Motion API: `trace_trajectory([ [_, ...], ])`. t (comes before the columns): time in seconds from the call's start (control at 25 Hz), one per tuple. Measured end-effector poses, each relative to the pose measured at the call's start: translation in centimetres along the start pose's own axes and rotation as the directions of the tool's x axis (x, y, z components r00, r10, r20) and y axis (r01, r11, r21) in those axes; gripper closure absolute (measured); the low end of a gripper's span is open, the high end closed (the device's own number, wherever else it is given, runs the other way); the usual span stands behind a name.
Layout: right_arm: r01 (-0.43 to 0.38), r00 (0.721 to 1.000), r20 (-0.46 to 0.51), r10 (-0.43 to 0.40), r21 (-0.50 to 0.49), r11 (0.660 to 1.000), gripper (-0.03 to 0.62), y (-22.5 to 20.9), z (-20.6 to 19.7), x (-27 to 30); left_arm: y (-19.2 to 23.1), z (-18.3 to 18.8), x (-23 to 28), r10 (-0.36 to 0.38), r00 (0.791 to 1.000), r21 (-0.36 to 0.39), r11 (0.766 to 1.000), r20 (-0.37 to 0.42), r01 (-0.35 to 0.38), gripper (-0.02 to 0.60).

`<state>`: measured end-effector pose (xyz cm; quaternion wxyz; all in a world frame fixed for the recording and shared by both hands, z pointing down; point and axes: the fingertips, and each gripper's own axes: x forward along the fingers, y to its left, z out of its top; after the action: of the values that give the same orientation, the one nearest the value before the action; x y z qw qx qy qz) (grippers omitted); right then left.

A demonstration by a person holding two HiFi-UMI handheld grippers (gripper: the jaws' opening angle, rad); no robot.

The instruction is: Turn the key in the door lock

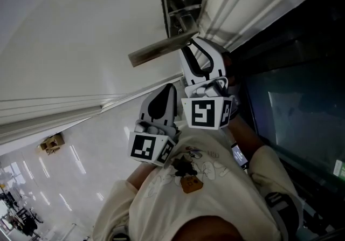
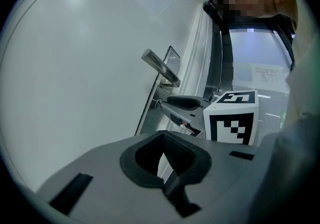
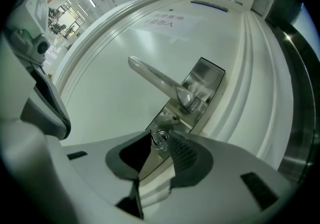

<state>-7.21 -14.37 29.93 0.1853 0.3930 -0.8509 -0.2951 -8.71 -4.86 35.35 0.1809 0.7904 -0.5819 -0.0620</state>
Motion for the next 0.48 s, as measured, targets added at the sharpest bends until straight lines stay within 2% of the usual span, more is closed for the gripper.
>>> trace_trajectory([
  [0.48, 0.005, 1.000, 0.000, -0.005, 0.058, 0.998, 0.537, -0.09, -0.08, 0.27, 0.53, 0.24, 0.20, 0.013, 1.000, 0.000, 1.000, 0.005, -0.013, 0.577],
])
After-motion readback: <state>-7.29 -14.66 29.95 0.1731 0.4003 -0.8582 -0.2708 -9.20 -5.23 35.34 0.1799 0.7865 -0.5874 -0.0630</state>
